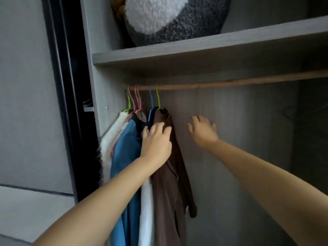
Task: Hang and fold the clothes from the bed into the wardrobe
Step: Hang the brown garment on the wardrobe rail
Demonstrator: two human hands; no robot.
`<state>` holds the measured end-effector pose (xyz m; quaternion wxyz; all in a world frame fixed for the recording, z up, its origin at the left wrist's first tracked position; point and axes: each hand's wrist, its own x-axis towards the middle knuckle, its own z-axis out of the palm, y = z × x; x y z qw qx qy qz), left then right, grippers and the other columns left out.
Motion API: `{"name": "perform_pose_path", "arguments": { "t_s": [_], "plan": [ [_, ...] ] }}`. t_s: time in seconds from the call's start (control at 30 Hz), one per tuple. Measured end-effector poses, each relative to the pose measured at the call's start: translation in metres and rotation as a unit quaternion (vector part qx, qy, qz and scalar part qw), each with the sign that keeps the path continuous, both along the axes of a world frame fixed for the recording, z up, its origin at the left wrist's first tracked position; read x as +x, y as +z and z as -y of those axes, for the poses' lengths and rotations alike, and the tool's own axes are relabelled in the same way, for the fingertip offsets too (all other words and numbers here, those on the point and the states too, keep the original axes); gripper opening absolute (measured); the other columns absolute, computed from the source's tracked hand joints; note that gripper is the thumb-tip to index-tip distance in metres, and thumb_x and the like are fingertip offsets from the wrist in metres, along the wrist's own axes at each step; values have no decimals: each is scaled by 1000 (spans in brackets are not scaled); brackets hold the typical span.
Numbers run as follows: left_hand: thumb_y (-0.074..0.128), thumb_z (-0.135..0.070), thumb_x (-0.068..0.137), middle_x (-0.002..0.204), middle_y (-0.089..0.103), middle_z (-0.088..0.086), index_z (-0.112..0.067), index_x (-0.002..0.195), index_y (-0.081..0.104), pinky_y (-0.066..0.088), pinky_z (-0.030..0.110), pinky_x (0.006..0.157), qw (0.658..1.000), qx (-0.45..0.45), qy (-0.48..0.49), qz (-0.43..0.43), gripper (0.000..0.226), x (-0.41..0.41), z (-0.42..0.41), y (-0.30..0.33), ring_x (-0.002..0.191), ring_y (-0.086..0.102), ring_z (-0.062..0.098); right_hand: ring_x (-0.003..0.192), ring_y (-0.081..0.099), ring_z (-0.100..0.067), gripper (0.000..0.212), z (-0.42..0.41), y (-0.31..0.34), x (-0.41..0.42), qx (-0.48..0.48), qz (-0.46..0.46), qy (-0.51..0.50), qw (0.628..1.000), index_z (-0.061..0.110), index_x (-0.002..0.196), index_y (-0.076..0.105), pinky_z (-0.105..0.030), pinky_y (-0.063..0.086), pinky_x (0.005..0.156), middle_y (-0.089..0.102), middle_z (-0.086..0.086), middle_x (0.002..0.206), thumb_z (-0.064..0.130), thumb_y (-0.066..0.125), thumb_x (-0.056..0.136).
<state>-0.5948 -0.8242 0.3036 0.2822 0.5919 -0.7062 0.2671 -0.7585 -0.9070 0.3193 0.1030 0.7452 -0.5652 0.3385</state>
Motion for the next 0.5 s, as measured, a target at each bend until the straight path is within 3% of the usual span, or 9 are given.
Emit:
{"name": "perform_pose_path", "arguments": {
  "t_s": [0.07,0.2,0.4,0.5],
  "plan": [
    [45,-20,94,153,26,4,-21,141,39,11,48,118,999,-14,-42,11,47,-25,-3,-18,143,17,20,131,37,-28,42,-19,-26,-42,-39,-48,-23,998,16,139,41,-48,17,112,41,-7,144,30,37,100],
    [46,-19,93,153,26,3,-21,139,41,12,46,117,991,16,-135,12,46,-90,-13,-67,142,20,20,133,40,-27,47,-76,-89,-119,-31,-123,-73,989,14,141,43,-49,16,113,38,-8,149,27,44,96],
    [46,-15,93,150,32,5,-18,140,42,8,44,117,955,116,-270,39,48,-196,-57,-154,138,27,22,124,51,-28,42,-206,-179,-224,6,-118,-164,979,11,132,54,-54,26,111,52,-9,138,18,53,91],
    [52,-11,88,146,39,6,-15,135,50,11,45,116,924,144,-345,82,48,-255,-101,-194,135,33,23,116,57,-29,40,-286,-218,-277,12,-99,-197,975,11,125,60,-50,36,106,58,-7,130,22,43,91]
  ]
}}
